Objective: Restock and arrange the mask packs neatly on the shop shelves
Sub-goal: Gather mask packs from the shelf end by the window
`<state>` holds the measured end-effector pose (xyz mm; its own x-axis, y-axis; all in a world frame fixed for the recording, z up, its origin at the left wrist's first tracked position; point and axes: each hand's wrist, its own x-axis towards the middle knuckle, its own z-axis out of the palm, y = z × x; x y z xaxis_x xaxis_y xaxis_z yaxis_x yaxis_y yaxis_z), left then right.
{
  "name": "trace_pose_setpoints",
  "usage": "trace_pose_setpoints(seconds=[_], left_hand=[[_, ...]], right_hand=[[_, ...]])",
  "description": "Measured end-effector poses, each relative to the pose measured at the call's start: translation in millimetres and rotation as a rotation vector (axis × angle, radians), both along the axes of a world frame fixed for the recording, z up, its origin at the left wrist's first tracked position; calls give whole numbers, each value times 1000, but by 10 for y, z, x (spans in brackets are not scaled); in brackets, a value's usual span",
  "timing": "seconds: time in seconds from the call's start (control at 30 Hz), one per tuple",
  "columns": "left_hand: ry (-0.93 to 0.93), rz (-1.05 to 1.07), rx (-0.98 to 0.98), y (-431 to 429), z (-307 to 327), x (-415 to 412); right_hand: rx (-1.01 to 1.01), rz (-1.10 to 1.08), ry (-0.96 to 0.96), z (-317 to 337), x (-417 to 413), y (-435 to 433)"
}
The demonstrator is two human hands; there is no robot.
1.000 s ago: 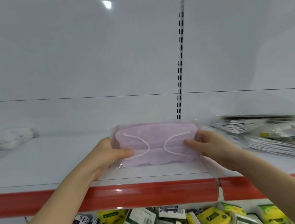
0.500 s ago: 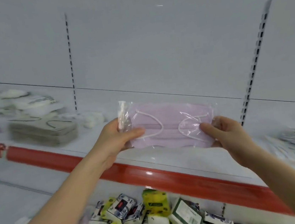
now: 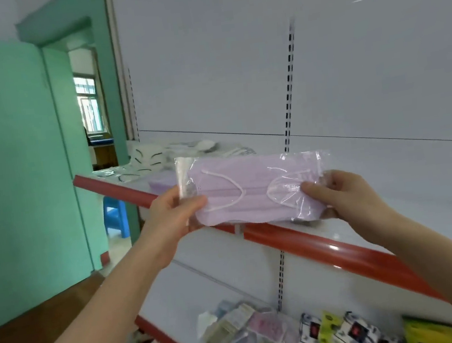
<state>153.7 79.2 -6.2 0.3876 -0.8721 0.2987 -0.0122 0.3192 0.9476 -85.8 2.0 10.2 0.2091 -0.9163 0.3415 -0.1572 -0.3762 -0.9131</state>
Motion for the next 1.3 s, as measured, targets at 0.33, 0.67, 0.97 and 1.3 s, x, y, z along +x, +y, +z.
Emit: trace_pose_setpoints(seconds=[0.33,0.67,0.97,1.3], left_hand=[[-44,225,-61,-864,265,1350],[-161,231,108,-1718,392,2255],[-667,-11,336,-2397,54,2512],[-1141,-16,-67,-2580,-13,2627]], right_hand=[[55,130,58,448,1351,-818],[72,72,177,612,2124,-1454],[241,-170,461,192,2344,-1559],[-344,-421,1160,-1,2557,-1453]])
